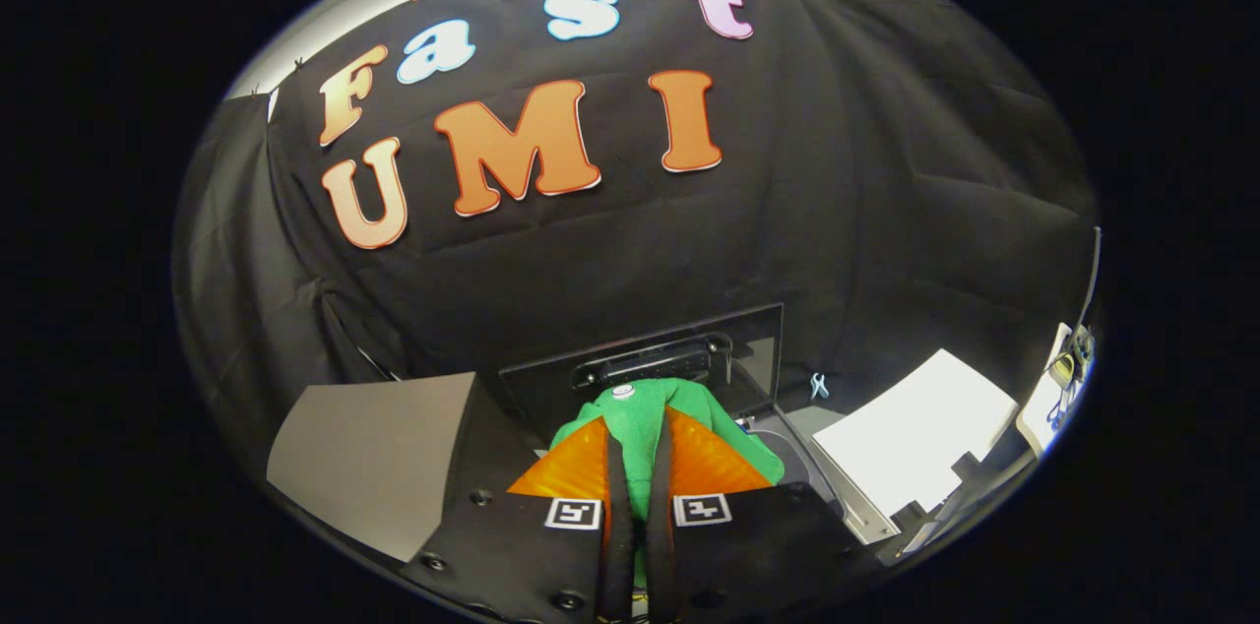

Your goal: Put the clothes into the washing machine and then close the washing machine lid.

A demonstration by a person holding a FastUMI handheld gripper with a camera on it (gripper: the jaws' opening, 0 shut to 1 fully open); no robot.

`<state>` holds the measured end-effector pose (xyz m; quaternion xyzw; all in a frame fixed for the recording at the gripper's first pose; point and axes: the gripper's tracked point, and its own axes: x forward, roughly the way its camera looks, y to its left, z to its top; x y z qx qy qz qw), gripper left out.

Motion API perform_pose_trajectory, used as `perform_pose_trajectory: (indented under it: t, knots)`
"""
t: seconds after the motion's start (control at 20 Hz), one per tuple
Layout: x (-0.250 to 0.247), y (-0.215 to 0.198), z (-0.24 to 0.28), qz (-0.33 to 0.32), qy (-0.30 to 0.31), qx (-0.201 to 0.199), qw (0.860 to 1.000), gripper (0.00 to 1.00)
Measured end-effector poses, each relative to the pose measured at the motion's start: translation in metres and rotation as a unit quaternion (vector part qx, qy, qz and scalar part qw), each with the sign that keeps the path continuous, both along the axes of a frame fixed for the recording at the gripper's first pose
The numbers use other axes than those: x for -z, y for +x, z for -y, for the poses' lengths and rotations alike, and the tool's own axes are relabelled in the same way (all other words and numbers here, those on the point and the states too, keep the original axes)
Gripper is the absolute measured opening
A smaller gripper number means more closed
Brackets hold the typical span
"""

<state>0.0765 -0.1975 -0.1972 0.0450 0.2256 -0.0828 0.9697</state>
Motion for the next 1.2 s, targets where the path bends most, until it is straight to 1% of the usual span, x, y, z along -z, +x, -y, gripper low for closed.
perform_pose_trajectory:
  t: [0.25,0.5,0.7,0.95,1.2]
  knots:
    - [0.045,0.018,0.016,-0.036,0.007,-0.022,0.999,0.13]
    - [0.079,0.034,0.029,-0.061,0.013,-0.045,0.997,0.13]
    - [0.111,0.044,0.043,-0.083,0.006,-0.061,0.995,0.13]
    - [0.146,0.051,0.063,-0.112,0.007,-0.070,0.991,0.13]
    - [0.190,0.058,0.068,-0.147,0.011,-0.072,0.987,0.13]
